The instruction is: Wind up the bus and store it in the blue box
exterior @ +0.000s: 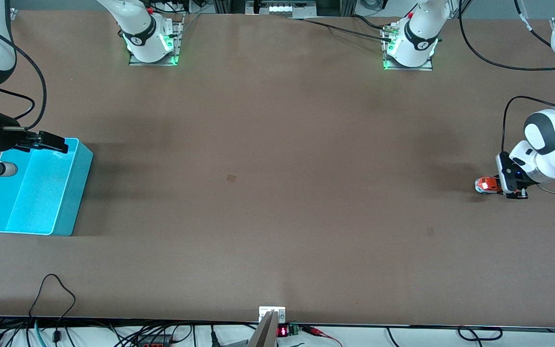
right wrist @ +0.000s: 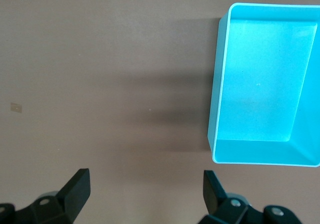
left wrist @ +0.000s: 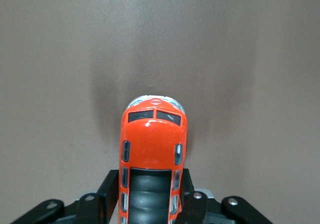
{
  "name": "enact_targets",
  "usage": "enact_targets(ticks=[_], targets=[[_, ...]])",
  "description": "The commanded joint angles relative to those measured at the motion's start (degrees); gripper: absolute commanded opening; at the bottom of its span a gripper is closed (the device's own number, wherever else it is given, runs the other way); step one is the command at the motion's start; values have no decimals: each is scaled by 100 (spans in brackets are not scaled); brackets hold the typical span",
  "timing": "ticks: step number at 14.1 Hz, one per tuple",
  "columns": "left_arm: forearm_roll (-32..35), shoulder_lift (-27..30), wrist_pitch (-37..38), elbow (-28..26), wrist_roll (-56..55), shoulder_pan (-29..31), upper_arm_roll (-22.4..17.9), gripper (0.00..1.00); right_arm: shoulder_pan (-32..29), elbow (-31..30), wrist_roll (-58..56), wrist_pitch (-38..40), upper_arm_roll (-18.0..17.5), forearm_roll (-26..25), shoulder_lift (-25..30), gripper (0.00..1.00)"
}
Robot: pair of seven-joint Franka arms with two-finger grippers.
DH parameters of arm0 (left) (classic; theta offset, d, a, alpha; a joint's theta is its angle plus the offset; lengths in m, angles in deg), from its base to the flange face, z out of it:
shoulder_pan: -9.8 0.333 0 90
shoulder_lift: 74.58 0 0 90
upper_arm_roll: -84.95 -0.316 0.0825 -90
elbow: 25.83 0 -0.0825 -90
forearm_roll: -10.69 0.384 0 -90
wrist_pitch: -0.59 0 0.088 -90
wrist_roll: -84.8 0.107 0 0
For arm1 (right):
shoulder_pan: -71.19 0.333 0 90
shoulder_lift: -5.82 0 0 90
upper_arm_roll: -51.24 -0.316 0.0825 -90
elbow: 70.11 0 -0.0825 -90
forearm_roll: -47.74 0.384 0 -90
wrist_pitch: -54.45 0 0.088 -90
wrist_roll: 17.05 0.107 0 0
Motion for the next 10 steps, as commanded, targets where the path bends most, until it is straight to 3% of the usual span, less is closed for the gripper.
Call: enact_targets(ticks=[1, 10], targets=[[91, -526, -17, 190, 115, 111, 33, 100, 13, 80, -49, 74, -9, 33, -29, 100], [73, 282, 1319, 198, -341, -188, 103, 100, -13, 80, -58, 74, -9, 42, -55, 100]])
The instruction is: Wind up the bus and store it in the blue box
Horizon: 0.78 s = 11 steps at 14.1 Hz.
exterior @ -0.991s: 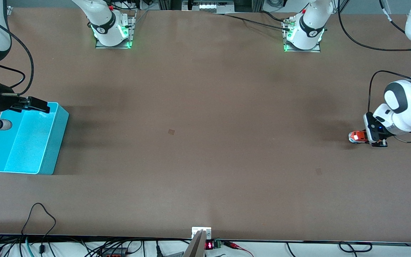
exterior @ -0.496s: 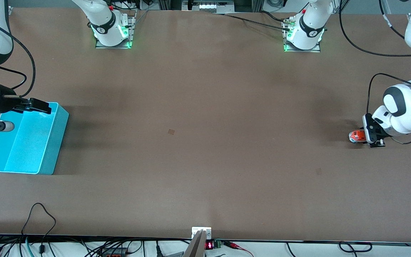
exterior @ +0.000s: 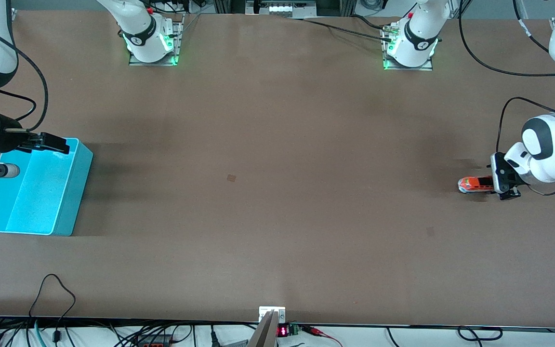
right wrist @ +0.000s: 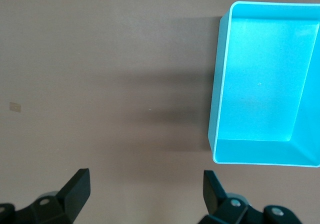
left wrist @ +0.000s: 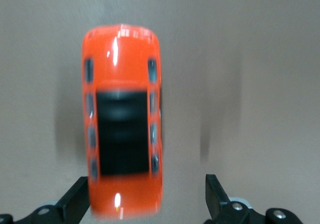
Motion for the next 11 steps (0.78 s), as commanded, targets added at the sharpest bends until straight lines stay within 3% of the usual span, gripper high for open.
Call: enact_targets(ticks=[1, 5, 11], targets=[[73, 460, 550, -48, -303, -219, 20, 100, -6, 79, -55, 74, -9, 42, -33, 100], [100, 892, 1068, 48, -777, -431, 29, 100, -5, 79, -55, 74, -9, 42, -41, 100], [109, 892, 1886, 769, -1059, -721, 20, 100, 3, 71, -55, 83, -9, 42, -33, 100]])
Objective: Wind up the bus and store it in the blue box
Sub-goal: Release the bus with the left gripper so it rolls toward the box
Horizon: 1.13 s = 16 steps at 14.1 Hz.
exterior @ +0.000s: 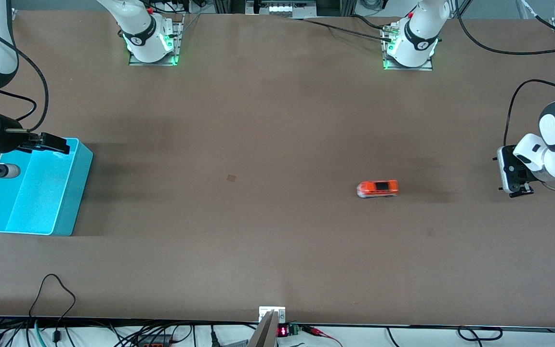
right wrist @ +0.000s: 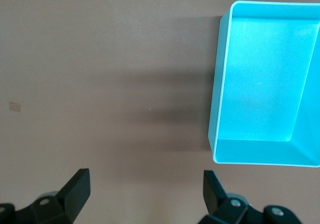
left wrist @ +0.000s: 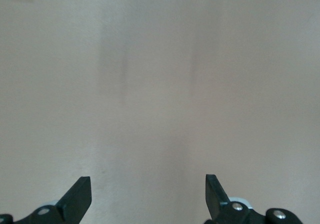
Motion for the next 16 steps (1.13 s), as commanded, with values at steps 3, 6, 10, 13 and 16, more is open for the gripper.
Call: enact_targets(ticks=[3, 6, 10, 13, 16], targets=[[109, -21, 432, 315, -223, -160, 6, 100, -15, 53, -63, 81, -8, 41, -33, 100], [117, -12, 458, 368, -232, -160, 6, 100, -24, 45, -143, 81, -8, 41, -42, 100], [266, -21, 809, 684, -302, -318, 15, 100, -32, 45, -143, 81, -8, 41, -42, 100], [276, -29, 968, 728, -382, -371, 6, 100, -32, 45, -151, 81, -8, 50, -42, 100], [276, -21, 977, 728, -382, -388, 6, 100, -50, 45, -160, 81, 0, 59, -42, 100]])
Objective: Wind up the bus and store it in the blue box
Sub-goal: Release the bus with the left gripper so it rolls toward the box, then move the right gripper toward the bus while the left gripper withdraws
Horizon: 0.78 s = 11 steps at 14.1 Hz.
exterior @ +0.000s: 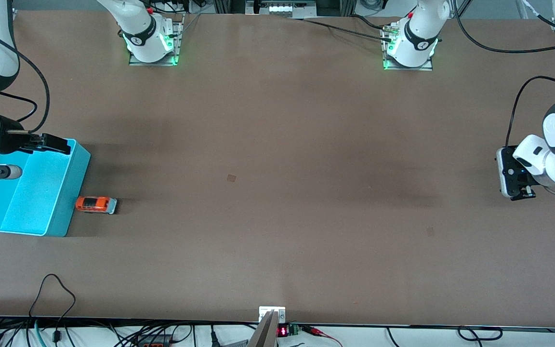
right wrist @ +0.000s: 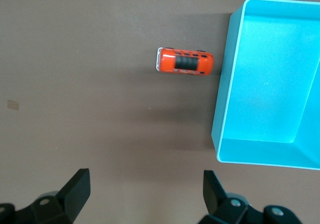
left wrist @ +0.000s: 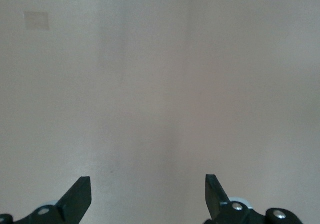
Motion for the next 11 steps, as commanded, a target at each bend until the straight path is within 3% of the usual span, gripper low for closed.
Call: enact_targets(ticks=[1, 4, 11], targets=[[92, -20, 147, 123, -93, -20, 2, 100, -41, 47, -107, 75, -5, 59, -10, 100], [92, 68, 689, 332, -705, -81, 46, 100, -24, 56, -212, 66, -5, 85, -10, 100], [49, 103, 2843, 1545, -3956, -99, 976, 100, 11, 65, -2196, -118, -5, 77, -483, 100]])
